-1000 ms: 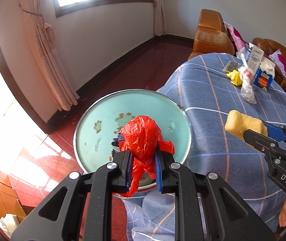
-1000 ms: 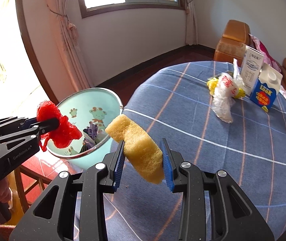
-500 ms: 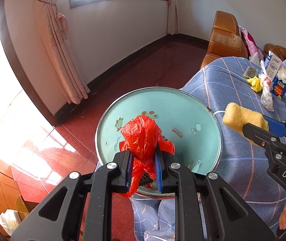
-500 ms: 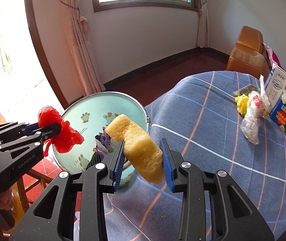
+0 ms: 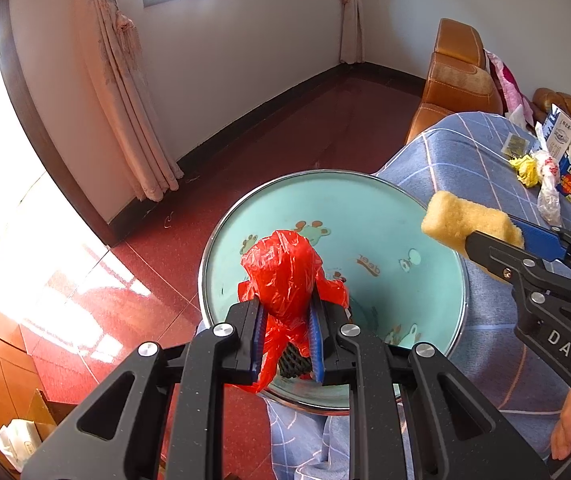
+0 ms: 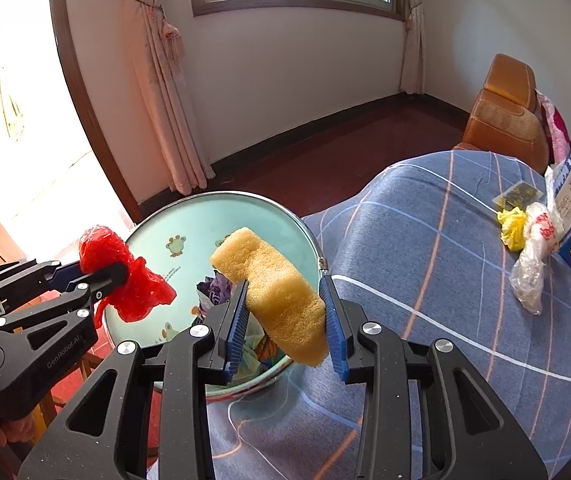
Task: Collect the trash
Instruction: 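Carry the red bag and yellow sponge over the bin with both tools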
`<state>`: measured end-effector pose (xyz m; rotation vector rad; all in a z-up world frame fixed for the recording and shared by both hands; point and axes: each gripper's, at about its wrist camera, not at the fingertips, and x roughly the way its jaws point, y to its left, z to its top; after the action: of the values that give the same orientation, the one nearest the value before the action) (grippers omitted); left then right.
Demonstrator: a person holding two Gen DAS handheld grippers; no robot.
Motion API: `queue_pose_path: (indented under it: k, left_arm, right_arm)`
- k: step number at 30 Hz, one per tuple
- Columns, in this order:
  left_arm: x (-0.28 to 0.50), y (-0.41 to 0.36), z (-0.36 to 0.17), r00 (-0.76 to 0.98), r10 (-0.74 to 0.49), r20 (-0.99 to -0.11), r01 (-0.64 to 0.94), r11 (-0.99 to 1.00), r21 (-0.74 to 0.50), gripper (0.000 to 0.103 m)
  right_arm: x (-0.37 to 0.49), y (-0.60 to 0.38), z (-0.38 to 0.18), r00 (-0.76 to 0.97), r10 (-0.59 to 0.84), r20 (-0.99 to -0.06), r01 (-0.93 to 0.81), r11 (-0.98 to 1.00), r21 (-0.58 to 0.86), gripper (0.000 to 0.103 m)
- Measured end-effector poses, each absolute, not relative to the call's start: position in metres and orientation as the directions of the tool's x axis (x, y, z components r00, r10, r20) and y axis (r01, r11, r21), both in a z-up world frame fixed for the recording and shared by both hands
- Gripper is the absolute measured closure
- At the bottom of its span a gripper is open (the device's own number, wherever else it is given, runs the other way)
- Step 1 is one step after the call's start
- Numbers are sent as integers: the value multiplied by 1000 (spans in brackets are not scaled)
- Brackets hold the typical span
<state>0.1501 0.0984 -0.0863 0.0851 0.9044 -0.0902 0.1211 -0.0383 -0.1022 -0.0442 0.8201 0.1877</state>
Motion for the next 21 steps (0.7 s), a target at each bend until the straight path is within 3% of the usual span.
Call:
queue_pose_path:
  k: [14,21]
  left_arm:
    - [171,105,-107,573,-21,-820,103,994,47,85]
    - [178,104,-115,553,-24,-833,106,994,42,85]
  right_arm:
    - [159,-16,-130,607,154,-780,-204,978,35,65]
    - [168,-16,-139,583,178,-793,-207,976,67,55]
